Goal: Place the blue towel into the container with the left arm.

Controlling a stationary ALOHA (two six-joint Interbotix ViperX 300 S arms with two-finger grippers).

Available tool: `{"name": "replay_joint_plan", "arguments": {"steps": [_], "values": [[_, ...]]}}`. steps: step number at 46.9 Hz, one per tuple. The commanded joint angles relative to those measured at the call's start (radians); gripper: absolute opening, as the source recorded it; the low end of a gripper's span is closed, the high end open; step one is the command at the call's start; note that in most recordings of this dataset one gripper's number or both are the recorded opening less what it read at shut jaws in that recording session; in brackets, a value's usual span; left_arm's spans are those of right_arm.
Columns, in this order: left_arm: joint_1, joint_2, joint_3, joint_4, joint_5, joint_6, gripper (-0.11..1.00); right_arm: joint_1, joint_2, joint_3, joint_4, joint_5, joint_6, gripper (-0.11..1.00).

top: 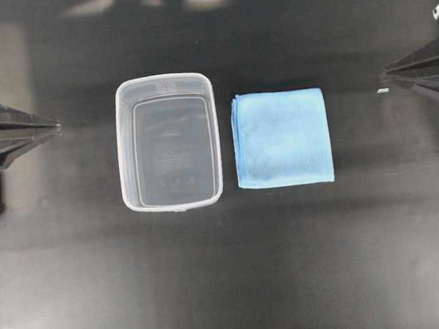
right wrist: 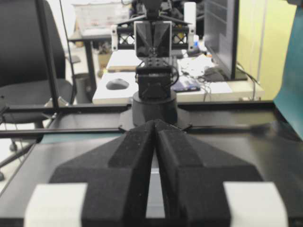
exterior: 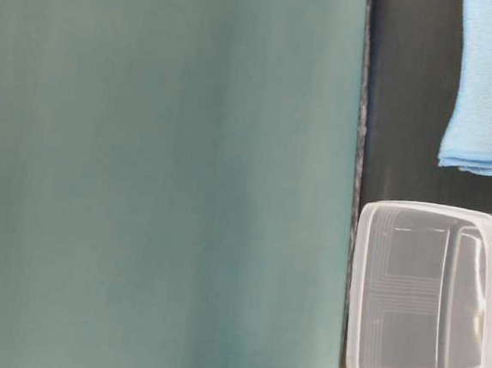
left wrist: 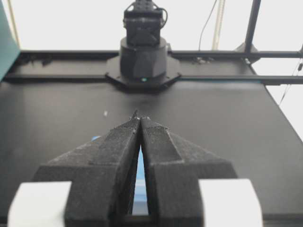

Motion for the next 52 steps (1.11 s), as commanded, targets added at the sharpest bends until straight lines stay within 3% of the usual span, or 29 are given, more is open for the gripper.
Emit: {"name": "replay_joint_plan", "arguments": {"steps": [1, 5, 19, 28, 32, 41, 46, 52], "values": [[0.009, 0.018, -0.055, 0.04, 0.041, -0.021, 0.06, -0.005, 0.008, -0.008, 0.005, -0.012, 0.003, 0.01], [0.015, 0.043, -0.104, 0.04, 0.114, -0.035, 0.0, -0.005, -0.006, -0.002, 0.005, -0.009, 0.005, 0.01], [0.04, 0.245, -0.376, 0.041, 0.448, -0.035, 0.0, -0.031, -0.035, 0.006, 0.015, 0.023, 0.034, 0.0], [0.052, 0.431, -0.538, 0.041, 0.543, -0.032, 0.0, -0.063, -0.058, 0.011, 0.015, 0.109, 0.06, 0.04], [0.058, 0.523, -0.606, 0.041, 0.572, -0.031, 0.0, -0.069, -0.074, 0.011, 0.015, 0.141, 0.06, 0.19], [0.074, 0.701, -0.764, 0.041, 0.676, -0.026, 0.01, -0.089, -0.107, 0.006, 0.015, 0.176, 0.061, 0.7], [0.072, 0.808, -0.867, 0.041, 0.746, -0.025, 0.18, -0.095, -0.124, 0.003, 0.015, 0.175, 0.061, 0.79], [0.067, 0.939, -0.986, 0.041, 0.798, -0.026, 0.55, -0.095, -0.138, 0.005, 0.015, 0.175, 0.063, 0.79]]}}
